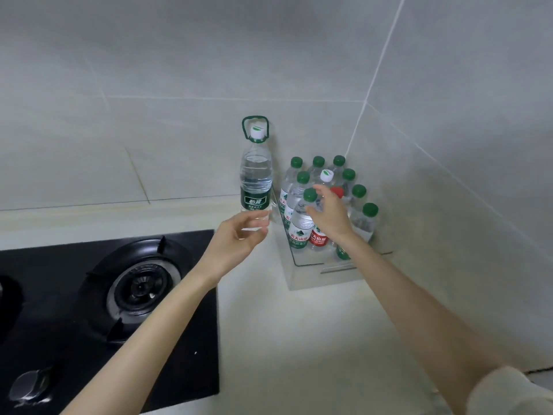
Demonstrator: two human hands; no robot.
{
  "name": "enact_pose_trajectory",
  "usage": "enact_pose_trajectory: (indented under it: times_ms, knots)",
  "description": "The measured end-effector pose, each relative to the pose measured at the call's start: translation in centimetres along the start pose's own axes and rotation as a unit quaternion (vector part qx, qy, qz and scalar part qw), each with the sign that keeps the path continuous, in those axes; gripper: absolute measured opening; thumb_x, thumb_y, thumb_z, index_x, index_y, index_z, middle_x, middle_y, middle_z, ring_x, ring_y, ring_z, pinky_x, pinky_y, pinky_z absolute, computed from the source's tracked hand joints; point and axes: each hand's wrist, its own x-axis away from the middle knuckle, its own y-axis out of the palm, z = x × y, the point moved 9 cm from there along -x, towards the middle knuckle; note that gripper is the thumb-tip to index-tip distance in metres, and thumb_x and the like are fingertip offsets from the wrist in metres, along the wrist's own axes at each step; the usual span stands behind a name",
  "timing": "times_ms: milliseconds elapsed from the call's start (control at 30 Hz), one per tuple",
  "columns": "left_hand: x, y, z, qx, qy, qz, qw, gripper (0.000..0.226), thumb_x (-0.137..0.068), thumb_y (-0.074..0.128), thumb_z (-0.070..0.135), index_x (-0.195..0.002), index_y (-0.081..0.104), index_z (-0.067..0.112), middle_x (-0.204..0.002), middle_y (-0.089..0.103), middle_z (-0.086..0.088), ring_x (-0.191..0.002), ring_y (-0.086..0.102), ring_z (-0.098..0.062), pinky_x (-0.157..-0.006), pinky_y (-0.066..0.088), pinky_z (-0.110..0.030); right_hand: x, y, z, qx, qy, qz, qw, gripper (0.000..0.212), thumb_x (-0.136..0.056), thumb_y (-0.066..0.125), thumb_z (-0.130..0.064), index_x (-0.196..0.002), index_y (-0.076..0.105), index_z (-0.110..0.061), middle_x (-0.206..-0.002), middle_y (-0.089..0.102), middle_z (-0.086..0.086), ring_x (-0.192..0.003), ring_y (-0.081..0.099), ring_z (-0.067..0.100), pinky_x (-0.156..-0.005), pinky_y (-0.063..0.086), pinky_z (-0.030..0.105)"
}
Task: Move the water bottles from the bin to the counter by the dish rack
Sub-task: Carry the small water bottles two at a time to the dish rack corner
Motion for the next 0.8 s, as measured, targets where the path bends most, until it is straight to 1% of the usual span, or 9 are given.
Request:
enact_pose_trajectory:
  times_ms: [100,133,200,267,333,400,500,667,800]
  knots:
    - [-0.4,-0.5,-0.6,-0.002,-0.012,0.021,1.0,0.028,-0.092,0.061,0.013,-0.115,0.062,0.029,-0.105,0.068,0.011,-0.078,0.063,0.01,-0.075,0.05,-0.013,-2.1,1.7,1.7,0.033,0.015,-0.028,0.999,0.048,-0.089,0.065,-0.011,-0.133,0.047,-0.014,-0.119,0.06,0.002,-0.101,0.057,0.015,-0.09,0.044,0.028]
    - [-0.5,-0.6,-0.8,-0.005,-0.016,0.028,0.999,0.029,-0.092,0.061,0.014,-0.116,0.062,0.028,-0.106,0.069,0.01,-0.078,0.063,0.011,-0.076,0.05,-0.014,-2.5,2.0,2.1,0.04,0.013,-0.027,0.999,0.046,-0.09,0.064,-0.012,-0.133,0.047,-0.015,-0.107,0.062,0.001,-0.086,0.058,0.01,-0.08,0.048,0.027]
    - [-0.6,-0.9,-1.3,-0.005,-0.028,0.042,0.999,0.03,-0.091,0.062,0.014,-0.119,0.062,0.026,-0.109,0.069,0.008,-0.079,0.063,0.011,-0.08,0.051,-0.019,-2.9,2.1,2.6,0.047,-0.003,-0.005,0.999,0.043,-0.09,0.064,-0.013,-0.13,0.05,-0.015,-0.085,0.06,-0.005,-0.061,0.043,-0.002,-0.063,0.041,0.022]
    - [-0.7,-0.7,-1.8,-0.003,-0.039,0.056,0.998,0.031,-0.091,0.062,0.015,-0.121,0.062,0.026,-0.11,0.069,0.006,-0.081,0.064,0.008,-0.085,0.051,-0.025,-3.2,1.6,2.9,0.039,-0.017,0.015,0.999,0.041,-0.088,0.068,-0.014,-0.127,0.055,-0.015,-0.069,0.051,-0.013,-0.055,0.035,-0.008,-0.057,0.034,0.015]
    - [-0.6,-0.6,-2.0,-0.005,-0.047,0.06,0.997,0.031,-0.091,0.062,0.015,-0.119,0.062,0.028,-0.11,0.069,0.007,-0.084,0.064,0.006,-0.087,0.051,-0.028,-3.2,1.3,2.8,0.028,-0.024,0.018,0.999,0.042,-0.086,0.071,-0.016,-0.126,0.058,-0.016,-0.064,0.054,-0.01,-0.053,0.043,-0.002,-0.055,0.039,0.016]
    - [-0.6,-0.4,-2.2,-0.007,-0.05,0.062,0.997,0.029,-0.091,0.062,0.017,-0.116,0.062,0.032,-0.109,0.07,0.007,-0.083,0.064,0.008,-0.086,0.052,-0.027,-3.2,1.3,3.0,0.026,-0.028,0.018,0.999,0.043,-0.084,0.074,-0.019,-0.124,0.06,-0.017,-0.074,0.068,0.007,-0.06,0.06,0.017,-0.062,0.053,0.033]
    - [-0.6,-0.1,-2.3,-0.011,-0.052,0.063,0.997,0.028,-0.091,0.062,0.017,-0.115,0.062,0.032,-0.109,0.07,0.007,-0.089,0.065,0.003,-0.083,0.052,-0.025,-3.1,1.2,3.6,0.004,-0.028,0.024,0.999,0.044,-0.081,0.076,-0.019,-0.122,0.063,-0.017,-0.086,0.072,0.018,-0.077,0.067,0.034,-0.074,0.056,0.047]
    - [-0.9,0.3,-1.6,-0.031,-0.041,0.061,0.997,0.032,-0.091,0.062,0.017,-0.122,0.061,0.025,-0.109,0.069,0.008,-0.099,0.063,-0.003,-0.085,0.051,-0.021,-2.5,-0.2,2.3,-0.045,-0.016,0.025,0.999,0.045,-0.077,0.08,-0.02,-0.12,0.066,-0.018,-0.092,0.074,0.014,-0.089,0.068,0.033,-0.083,0.056,0.046]
    - [-1.7,1.0,-1.0,-0.056,-0.02,0.056,0.997,0.045,-0.086,0.07,0.02,-0.127,0.057,0.03,-0.117,0.065,0.009,-0.113,0.058,-0.007,-0.093,0.045,-0.021,-2.3,-3.6,-1.6,-0.069,-0.052,0.027,0.996,0.048,-0.074,0.082,-0.02,-0.12,0.067,-0.021,-0.1,0.074,0.004,-0.093,0.069,0.018,-0.09,0.056,0.035]
